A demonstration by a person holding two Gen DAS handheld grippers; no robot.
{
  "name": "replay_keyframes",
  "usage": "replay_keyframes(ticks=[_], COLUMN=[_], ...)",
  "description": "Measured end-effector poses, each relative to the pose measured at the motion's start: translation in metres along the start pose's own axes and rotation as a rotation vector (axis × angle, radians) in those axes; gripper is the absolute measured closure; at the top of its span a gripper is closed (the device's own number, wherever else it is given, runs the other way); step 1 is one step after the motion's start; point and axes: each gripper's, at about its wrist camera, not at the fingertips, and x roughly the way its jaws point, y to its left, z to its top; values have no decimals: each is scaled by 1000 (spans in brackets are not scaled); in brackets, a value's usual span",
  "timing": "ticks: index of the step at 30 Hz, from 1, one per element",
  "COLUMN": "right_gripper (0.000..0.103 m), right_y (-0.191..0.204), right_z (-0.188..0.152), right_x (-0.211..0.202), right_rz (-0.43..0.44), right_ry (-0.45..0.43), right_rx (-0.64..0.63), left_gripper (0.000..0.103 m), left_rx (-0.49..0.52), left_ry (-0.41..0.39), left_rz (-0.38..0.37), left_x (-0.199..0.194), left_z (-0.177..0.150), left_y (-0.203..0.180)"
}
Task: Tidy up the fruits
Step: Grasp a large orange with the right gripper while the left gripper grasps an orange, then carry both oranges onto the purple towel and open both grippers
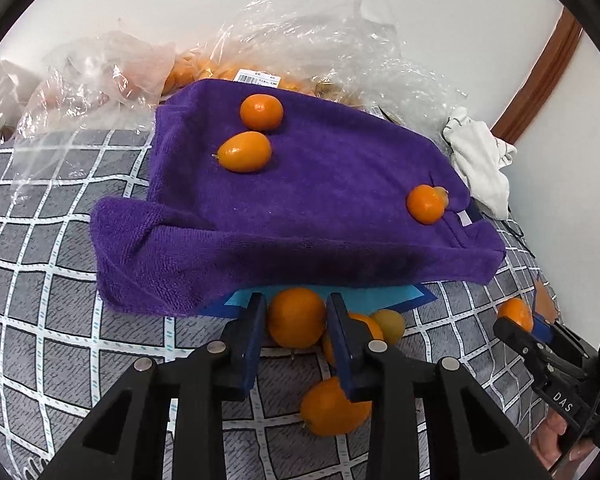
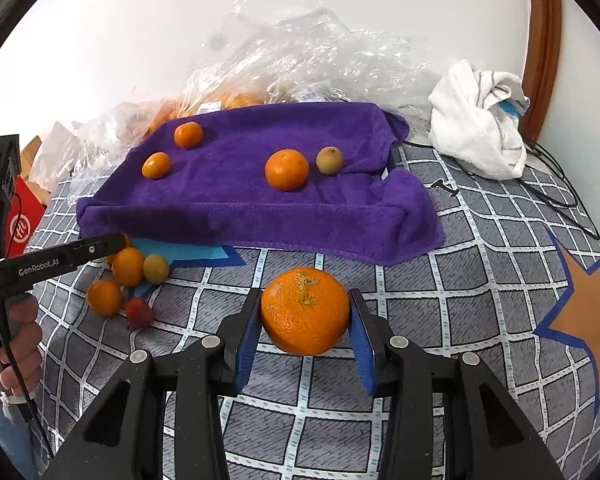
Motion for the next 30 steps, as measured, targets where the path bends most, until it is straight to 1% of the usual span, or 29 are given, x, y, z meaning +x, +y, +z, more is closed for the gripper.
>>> replay_keyframes(ticks=[3, 6, 9, 10, 16, 20, 24, 30], right_gripper=[62, 62, 62, 62, 62, 62, 62, 62], right_y=[2, 2, 1, 1, 1, 1, -1, -4], right_z=[1, 2, 2, 2, 0, 1, 2, 4], right_x=[-2, -5, -6, -5, -7, -14, -20, -24], right_rz=[-1, -3, -5, -5, -3, -3, -5, 0], right_ry=[-6, -14, -13, -11, -8, -23, -39, -49], right_rx=[-3, -5, -5, -4, -4, -3, 4, 18], left_gripper=[74, 74, 74, 74, 72, 73, 73, 73], left_rx=[5, 13, 12, 17, 36, 48, 64, 49], left_ry=[-2, -27, -23, -22, -8, -13, -33, -58], left_rz=[3, 33, 85, 93, 95, 116, 115, 107], left_x=[-2, -10, -10, -9, -3, -1, -10, -29], left_z=[-1, -2, -2, -2, -5, -7, -6, -1], left_y=[-1, 0, 4, 4, 2, -2, -5, -3])
